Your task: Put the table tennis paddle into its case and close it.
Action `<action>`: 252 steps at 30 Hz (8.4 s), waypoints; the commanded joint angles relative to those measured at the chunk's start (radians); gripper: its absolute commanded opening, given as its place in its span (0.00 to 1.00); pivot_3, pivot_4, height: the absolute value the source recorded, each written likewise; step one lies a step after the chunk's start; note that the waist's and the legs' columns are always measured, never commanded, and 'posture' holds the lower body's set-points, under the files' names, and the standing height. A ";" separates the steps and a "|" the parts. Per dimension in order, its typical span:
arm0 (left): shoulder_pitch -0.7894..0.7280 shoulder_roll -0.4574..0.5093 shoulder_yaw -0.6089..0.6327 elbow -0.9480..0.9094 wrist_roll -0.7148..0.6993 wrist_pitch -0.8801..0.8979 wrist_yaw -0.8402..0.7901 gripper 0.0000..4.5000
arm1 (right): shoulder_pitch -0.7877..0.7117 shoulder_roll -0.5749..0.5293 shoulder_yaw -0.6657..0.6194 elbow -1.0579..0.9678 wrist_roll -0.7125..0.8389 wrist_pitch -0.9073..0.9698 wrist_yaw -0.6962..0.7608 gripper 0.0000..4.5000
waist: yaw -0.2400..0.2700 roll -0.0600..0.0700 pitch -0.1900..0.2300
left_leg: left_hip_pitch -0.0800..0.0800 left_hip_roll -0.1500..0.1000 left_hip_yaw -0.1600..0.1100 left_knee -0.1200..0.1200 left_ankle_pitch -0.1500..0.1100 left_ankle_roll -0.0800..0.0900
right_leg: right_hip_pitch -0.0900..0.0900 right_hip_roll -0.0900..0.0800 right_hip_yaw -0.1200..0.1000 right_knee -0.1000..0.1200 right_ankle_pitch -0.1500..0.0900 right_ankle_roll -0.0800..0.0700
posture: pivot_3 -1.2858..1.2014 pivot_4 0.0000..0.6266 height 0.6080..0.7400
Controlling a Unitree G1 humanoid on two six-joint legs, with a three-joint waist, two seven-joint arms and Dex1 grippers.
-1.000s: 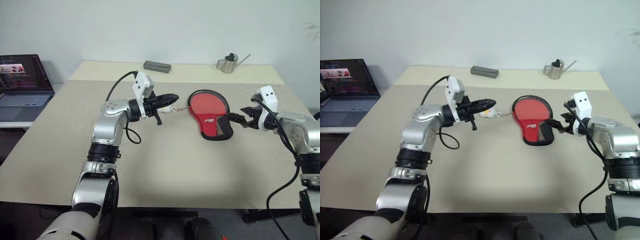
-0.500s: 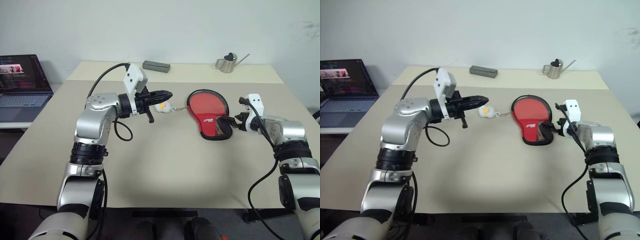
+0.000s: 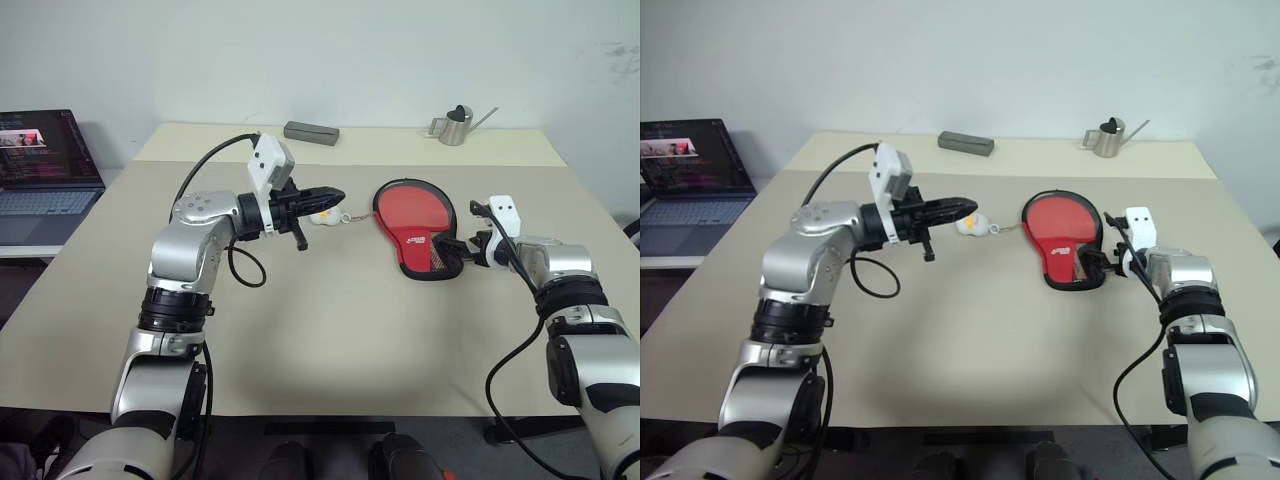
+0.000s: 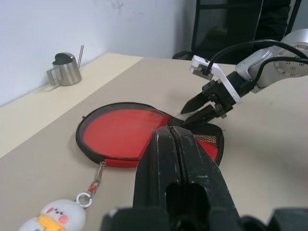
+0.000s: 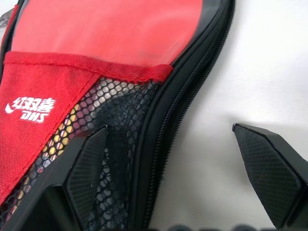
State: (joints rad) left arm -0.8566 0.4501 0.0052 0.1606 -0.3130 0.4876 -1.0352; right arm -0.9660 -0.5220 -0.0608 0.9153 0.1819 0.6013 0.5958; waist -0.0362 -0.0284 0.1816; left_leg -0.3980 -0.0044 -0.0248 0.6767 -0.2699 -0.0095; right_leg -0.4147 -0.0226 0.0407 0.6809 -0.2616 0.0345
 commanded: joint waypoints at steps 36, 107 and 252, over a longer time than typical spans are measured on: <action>0.148 0.164 -0.018 -0.245 -0.127 0.167 -0.096 0.00 | 0.206 0.112 -0.121 -0.552 0.100 0.356 -0.142 0.01 | -0.012 0.001 0.000 | -0.001 0.001 -0.002 -0.001 0.000 0.000 | -0.001 -0.001 0.001 -0.001 0.000 0.000 | 0.52 0.24 1.00; 0.326 0.332 -0.142 -0.485 -0.329 0.306 -0.234 0.00 | 0.959 0.156 -0.319 -1.692 0.465 1.013 -0.295 0.01 | 0.008 0.001 0.000 | -0.001 0.000 -0.004 -0.003 -0.001 0.000 | 0.002 0.000 -0.001 -0.004 -0.003 0.001 | 0.52 0.24 1.00; -0.268 -0.255 -0.075 0.865 0.233 -0.142 0.426 0.99 | 0.540 0.115 0.274 -0.812 -0.041 -0.140 0.146 1.00 | 0.003 0.000 0.000 | 0.007 -0.001 -0.002 -0.001 -0.001 0.001 | 0.008 0.000 -0.003 -0.001 -0.002 0.000 | 0.52 0.24 1.00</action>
State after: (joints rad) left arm -1.0881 0.2008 -0.0805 1.0054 -0.0889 0.3766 -0.6035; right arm -0.4533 -0.4018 0.1969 0.0825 0.1598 0.4428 0.7442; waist -0.0333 -0.0284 0.1815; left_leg -0.3907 -0.0053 -0.0269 0.6758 -0.2710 -0.0086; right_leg -0.4072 -0.0224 0.0375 0.6797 -0.2635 0.0347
